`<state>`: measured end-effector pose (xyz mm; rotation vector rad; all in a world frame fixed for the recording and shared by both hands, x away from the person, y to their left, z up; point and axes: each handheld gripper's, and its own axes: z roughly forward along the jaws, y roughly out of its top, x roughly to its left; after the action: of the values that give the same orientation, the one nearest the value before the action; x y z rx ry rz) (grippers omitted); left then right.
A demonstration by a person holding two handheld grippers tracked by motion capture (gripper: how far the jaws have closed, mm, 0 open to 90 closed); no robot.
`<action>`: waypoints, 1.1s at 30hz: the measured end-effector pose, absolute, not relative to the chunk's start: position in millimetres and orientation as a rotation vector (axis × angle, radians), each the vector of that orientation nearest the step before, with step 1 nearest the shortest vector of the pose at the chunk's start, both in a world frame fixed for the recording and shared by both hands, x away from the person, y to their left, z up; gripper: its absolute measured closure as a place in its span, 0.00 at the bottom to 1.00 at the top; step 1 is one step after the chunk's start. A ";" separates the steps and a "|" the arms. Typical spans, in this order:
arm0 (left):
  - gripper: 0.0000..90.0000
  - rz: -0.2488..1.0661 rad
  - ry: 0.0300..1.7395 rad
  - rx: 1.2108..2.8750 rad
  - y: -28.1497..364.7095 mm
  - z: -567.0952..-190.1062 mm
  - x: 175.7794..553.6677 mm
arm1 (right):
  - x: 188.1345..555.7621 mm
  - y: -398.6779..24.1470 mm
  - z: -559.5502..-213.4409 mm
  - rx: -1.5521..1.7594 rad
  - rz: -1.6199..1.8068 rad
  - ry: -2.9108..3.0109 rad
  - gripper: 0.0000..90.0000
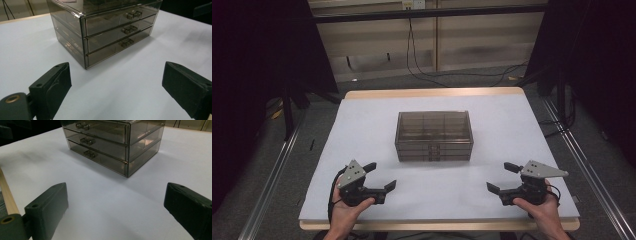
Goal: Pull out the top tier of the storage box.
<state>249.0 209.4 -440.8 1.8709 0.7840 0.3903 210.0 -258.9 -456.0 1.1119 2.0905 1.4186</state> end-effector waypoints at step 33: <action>0.04 0.398 0.704 1.931 212.1 -444.3 256.2 | 209.4 -234.0 -443.2 1.086 1.406 2.174 0.46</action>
<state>256.2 212.1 -444.3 1.9315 0.7035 0.3984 209.4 -234.0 -443.2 1.0860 2.1742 1.4065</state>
